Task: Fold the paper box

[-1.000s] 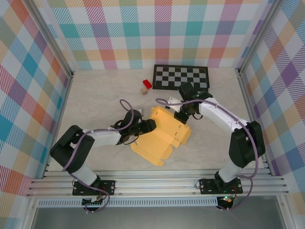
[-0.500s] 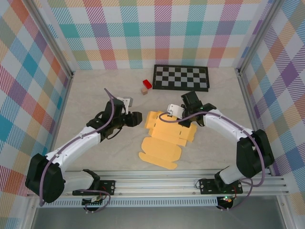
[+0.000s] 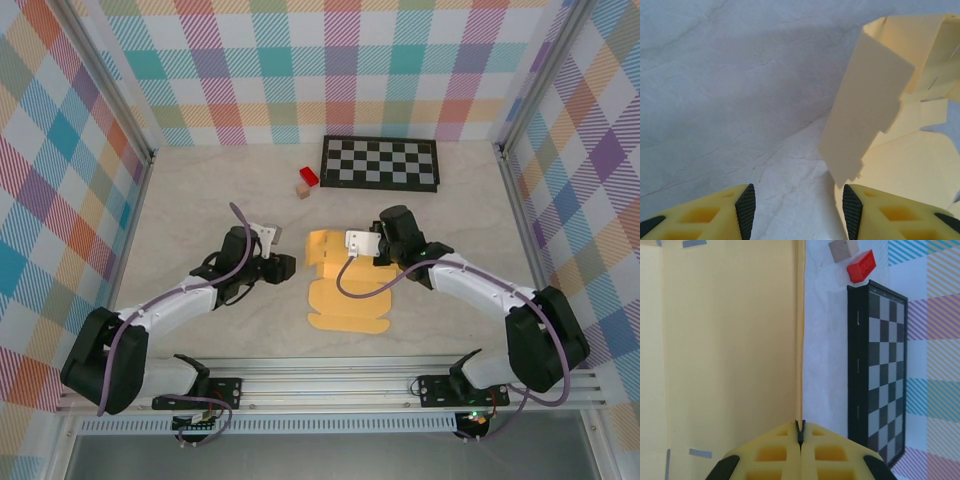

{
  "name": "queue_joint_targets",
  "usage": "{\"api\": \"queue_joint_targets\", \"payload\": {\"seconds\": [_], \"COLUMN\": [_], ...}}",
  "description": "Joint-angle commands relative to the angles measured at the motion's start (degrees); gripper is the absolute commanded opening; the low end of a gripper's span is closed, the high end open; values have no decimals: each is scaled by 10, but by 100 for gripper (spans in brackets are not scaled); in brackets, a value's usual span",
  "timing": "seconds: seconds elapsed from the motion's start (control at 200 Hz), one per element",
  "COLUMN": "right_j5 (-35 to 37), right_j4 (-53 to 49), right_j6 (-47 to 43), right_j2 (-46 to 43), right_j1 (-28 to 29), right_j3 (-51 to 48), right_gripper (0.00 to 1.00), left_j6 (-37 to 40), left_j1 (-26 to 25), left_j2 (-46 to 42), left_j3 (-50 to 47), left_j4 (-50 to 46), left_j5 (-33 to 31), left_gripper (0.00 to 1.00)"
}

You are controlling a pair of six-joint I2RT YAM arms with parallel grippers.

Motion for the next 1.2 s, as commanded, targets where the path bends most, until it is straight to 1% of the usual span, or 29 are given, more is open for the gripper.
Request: {"api": "queue_joint_targets", "payload": {"seconds": [0.0,0.11,0.18,0.24,0.395,0.53,0.62,0.815,1.005,1.11,1.195], "right_j5": [17,22,22,24,26,36,41,49,49,58,73], "right_j4": [52,69,68,71,100,121,129,137,131,133,150], "right_j6": [-34,-45,-49,-58,-83,-89,-90,-89,-88,-92,-99], "right_j2": [-21,-22,-24,-25,-27,-19,-14,-10,-11,-11,-11], "right_j1": [9,15,19,21,24,26,29,32,32,37,44], "right_j3": [-12,-23,-25,-30,-53,-65,-69,-74,-75,-79,-95], "right_gripper": [0,0,0,0,0,0,0,0,0,0,0], "left_j6": [33,45,59,73,100,115,127,164,174,170,155], "left_j1": [1,2,1,1,0,-8,-23,-56,-71,-82,-93], "left_j2": [-14,16,35,46,77,106,118,151,172,179,183], "left_j3": [-21,-5,9,12,11,31,36,62,79,82,81], "left_j4": [47,51,52,71,133,134,141,116,110,110,111], "left_j5": [-38,-43,-36,-28,28,67,87,91,92,66,30], "left_gripper": [52,51,51,51,51,51,51,50,49,48,48]}}
